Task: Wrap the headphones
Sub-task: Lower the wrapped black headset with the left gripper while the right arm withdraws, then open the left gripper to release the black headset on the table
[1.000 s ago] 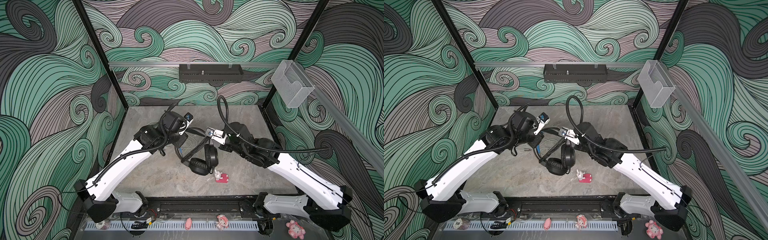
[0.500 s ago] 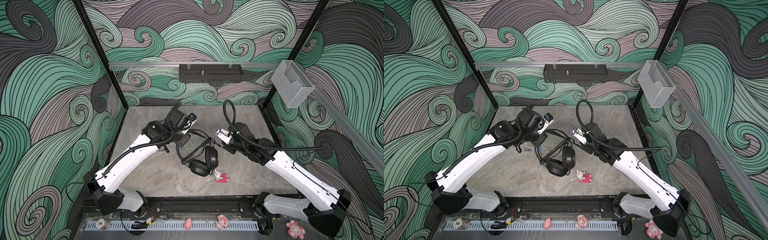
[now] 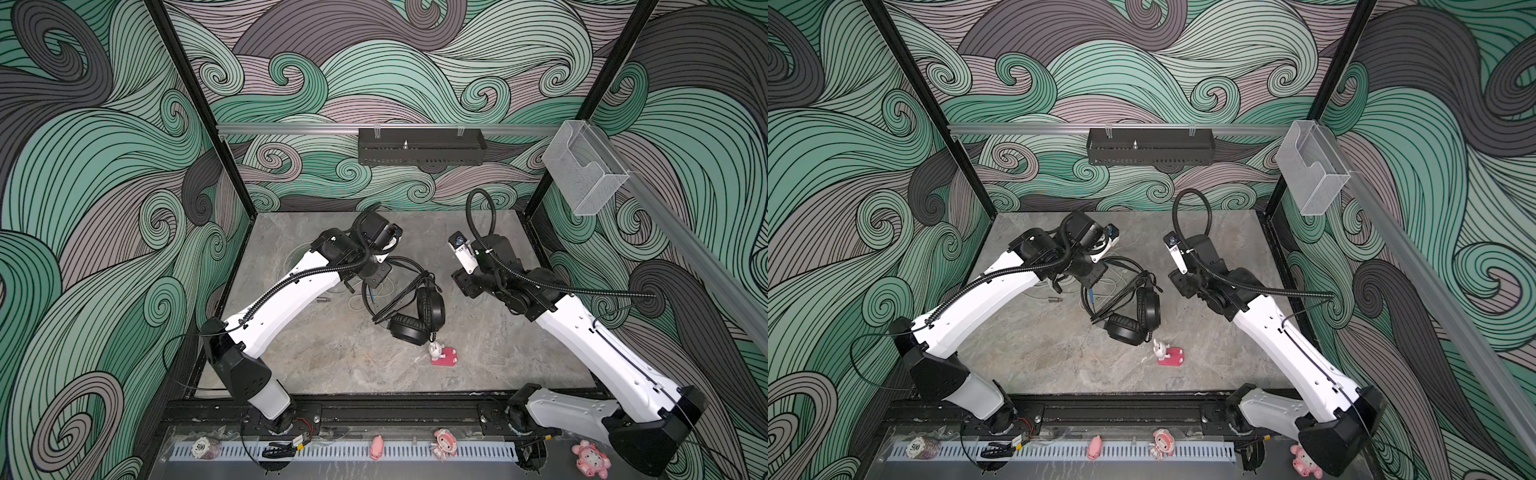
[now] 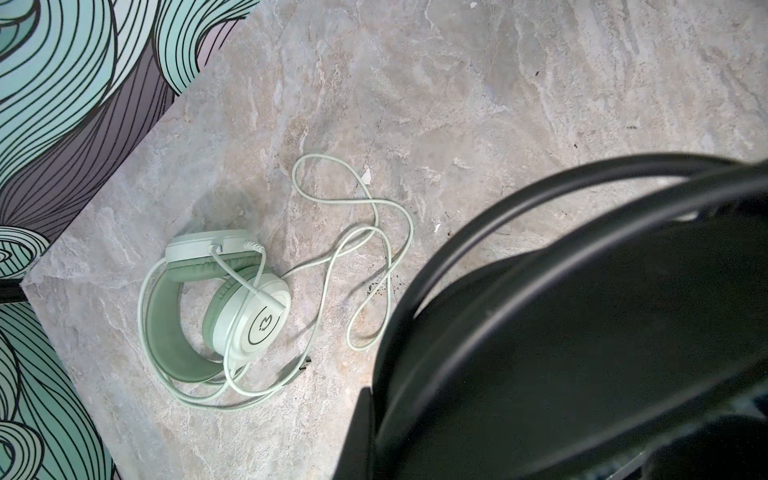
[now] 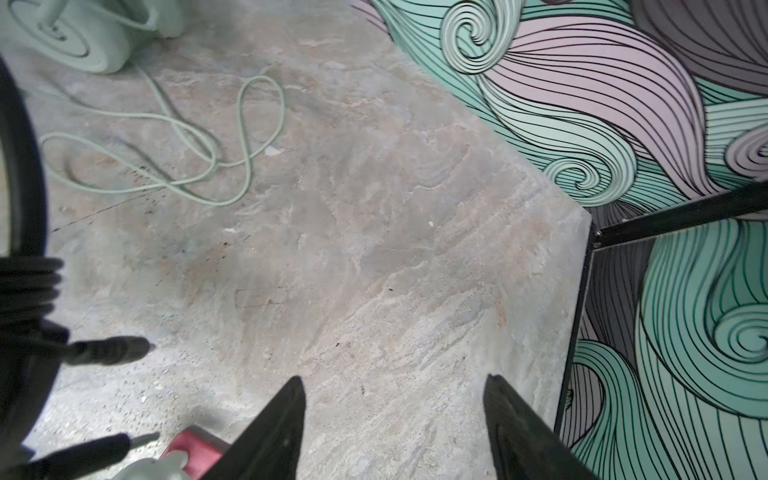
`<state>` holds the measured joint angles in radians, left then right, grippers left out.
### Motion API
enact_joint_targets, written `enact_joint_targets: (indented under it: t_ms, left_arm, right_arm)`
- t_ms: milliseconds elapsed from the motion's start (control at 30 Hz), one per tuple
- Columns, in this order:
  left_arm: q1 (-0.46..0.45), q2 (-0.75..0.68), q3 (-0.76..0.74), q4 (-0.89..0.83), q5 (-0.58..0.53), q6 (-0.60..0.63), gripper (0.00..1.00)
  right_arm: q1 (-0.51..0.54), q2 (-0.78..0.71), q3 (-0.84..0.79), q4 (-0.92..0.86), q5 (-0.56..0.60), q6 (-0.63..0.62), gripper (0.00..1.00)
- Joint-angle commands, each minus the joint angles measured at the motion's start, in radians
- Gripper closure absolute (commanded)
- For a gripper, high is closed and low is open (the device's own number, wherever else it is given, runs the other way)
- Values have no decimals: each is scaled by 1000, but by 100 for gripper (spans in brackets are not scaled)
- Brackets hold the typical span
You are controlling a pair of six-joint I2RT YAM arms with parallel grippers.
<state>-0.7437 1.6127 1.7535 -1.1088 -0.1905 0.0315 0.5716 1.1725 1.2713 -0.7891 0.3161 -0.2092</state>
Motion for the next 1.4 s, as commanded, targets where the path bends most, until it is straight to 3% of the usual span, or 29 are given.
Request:
enact_joint_targets:
  t_ms: [0,200,567,933,1367]
  left_arm:
    - [23,60,86,-2,37,-92,100]
    - [62,242,218,30,66,-171,100]
    - [120,726,747,-3,120,-312,100]
    - [162,875,828,113,143,-355,100]
    - [165,990,882,229,139,-531,100]
  right_arm:
    - [-25,-19,57,-58,25,95,22]
    - [-46,-40,83,-85,41,115,1]
    - [-48,-85,67,-93,21,162,0]
    - [-48,-96,64,-111,3,164,0]
    - [-49,-52,89,-105,-35,186,0]
